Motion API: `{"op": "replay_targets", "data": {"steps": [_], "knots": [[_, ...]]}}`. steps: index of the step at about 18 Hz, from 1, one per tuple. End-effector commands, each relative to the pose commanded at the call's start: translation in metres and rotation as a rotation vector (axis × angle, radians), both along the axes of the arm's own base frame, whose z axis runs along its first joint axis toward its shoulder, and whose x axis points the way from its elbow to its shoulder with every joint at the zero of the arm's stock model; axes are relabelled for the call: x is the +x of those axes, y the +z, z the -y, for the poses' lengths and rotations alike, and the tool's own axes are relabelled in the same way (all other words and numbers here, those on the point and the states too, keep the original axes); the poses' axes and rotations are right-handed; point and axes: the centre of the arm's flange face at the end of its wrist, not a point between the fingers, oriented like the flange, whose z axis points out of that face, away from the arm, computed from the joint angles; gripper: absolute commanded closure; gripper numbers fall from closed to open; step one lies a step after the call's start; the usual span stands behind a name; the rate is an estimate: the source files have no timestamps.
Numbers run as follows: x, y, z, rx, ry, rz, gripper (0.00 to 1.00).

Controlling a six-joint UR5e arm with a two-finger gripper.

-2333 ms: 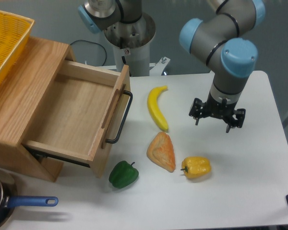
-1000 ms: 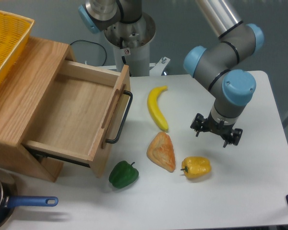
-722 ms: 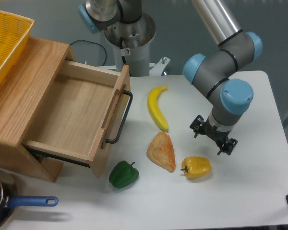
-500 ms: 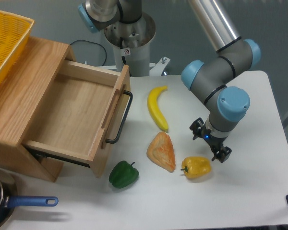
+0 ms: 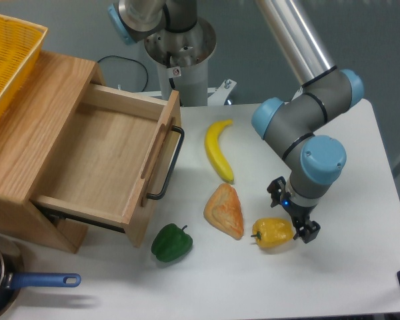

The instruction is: Pick up the yellow pepper

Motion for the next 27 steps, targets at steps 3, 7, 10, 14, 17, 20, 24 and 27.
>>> {"op": "replay_targets", "data": {"steps": [3,7,10,14,17,20,24,27], "knots": [[0.006,-0.005,-0.005,-0.005,-0.008,0.008,0.0],[0.011,-0.013,-0.01,-0.011,-0.017,0.019,0.0],[0.011,-0.016,-0.011,-0.015,-0.018,0.022,0.0],[0.014,-0.018,-0.013,-0.016,-0.023,0.025,0.3],[0.014,-0.02,-0.012,-0.019,-0.02,0.029,0.53],[0.015,-0.017,-0.012,-0.016,-0.02,0.025,0.68],[0.015,0.003,-0.011,-0.005,0.007,0.002,0.71],[0.015,0.024,-0.008,0.012,0.027,-0.025,0.71]]}}
